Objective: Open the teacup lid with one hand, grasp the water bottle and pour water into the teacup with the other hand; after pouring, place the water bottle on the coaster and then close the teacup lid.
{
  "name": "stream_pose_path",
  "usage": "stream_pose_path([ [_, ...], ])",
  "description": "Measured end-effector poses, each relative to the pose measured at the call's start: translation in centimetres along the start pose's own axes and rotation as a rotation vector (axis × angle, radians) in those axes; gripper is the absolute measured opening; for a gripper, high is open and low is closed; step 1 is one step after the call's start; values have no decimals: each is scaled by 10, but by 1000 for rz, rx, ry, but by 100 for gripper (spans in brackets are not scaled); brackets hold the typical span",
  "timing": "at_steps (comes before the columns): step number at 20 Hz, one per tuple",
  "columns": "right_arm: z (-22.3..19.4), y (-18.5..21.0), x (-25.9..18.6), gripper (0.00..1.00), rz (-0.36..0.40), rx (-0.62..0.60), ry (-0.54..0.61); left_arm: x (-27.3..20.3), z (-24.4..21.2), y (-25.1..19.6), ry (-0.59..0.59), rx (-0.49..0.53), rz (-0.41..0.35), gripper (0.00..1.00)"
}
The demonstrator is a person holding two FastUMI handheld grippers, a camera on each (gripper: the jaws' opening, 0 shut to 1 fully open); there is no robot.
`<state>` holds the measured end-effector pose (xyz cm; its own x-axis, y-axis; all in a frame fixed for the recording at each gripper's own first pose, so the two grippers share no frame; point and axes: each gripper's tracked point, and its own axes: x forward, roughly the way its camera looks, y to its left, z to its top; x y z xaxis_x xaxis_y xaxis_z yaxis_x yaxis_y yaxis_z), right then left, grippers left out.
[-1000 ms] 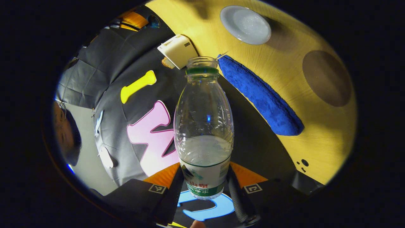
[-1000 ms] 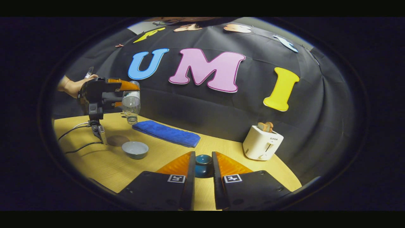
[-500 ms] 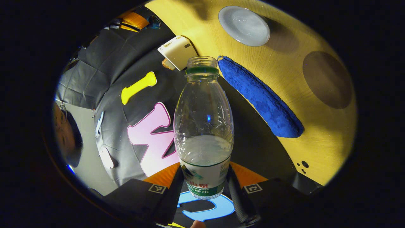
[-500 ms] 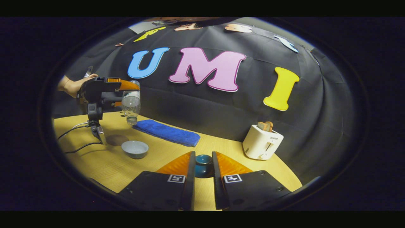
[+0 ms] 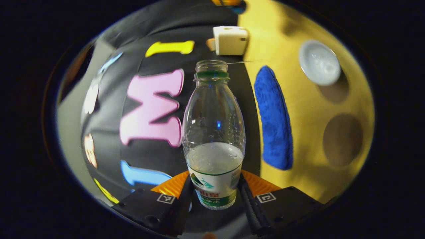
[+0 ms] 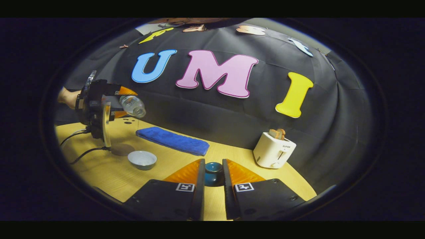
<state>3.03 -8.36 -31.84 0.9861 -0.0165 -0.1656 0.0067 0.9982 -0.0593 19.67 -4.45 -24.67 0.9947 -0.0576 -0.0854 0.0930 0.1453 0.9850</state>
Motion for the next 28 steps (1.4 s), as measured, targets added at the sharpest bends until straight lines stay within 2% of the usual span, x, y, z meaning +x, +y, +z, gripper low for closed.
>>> stream_pose_path([
  [1, 2, 2, 1, 29, -1, 0, 0, -4, -7, -3, 14, -105, -24, 73],
  [4, 6, 10, 4, 29, -3, 1, 2, -16, -15, -18, 50, -439, -96, 73],
  [5, 6, 12, 4, 29, -2, 0, 4, -20, -13, -27, 53, -562, -129, 74],
  [6, 8, 16, 5, 24, -1, -3, 4, -21, -6, -32, 49, -689, -161, 73],
  [7, 9, 18, 6, 29, 1, -6, 6, -22, 2, -38, 34, -809, -193, 73],
  [8, 10, 20, 7, 24, 1, -9, 8, -23, 12, -44, 13, -915, -225, 74],
  [9, 10, 22, 8, 24, 3, -13, 9, -24, 21, -47, -8, -1004, -256, 74],
  [10, 11, 24, 10, 29, 5, -13, 7, -24, 30, -48, -27, -1081, -282, 75],
  [11, 12, 27, 11, 24, 9, -10, 6, -26, 33, -47, -40, -1155, -304, 75],
  [12, 12, 29, 13, 29, 12, -3, 6, -24, 37, -51, -42, -1228, -321, 75],
  [14, 11, 35, 14, 29, 17, 8, 8, -24, 44, -64, -19, -1360, -354, 75],
  [15, 13, 37, 15, 29, 21, 9, 7, -22, 46, -68, 1, -1405, -359, 75],
  [16, 15, 40, 16, 34, 25, 9, 6, -20, 47, -72, 18, -1431, -357, 75],
  [20, 15, 51, 19, 34, 49, 24, 8, -20, 50, -74, 26, -1464, -342, 76],
  [23, 17, 59, 23, 24, 65, 31, 8, -21, 49, -77, 31, -1456, -342, 76],
  [25, 20, 62, 25, 24, 72, 38, 6, -22, 49, -80, 50, -1457, -349, 76],
  [26, 20, 65, 26, 34, 76, 41, 4, -23, 50, -79, 51, -1458, -349, 76],
  [27, 21, 66, 27, 34, 78, 44, 4, -22, 49, -79, 46, -1453, -343, 72],
  [28, 19, 68, 27, 34, 81, 47, 6, -21, 50, -80, 45, -1446, -350, 78],
])
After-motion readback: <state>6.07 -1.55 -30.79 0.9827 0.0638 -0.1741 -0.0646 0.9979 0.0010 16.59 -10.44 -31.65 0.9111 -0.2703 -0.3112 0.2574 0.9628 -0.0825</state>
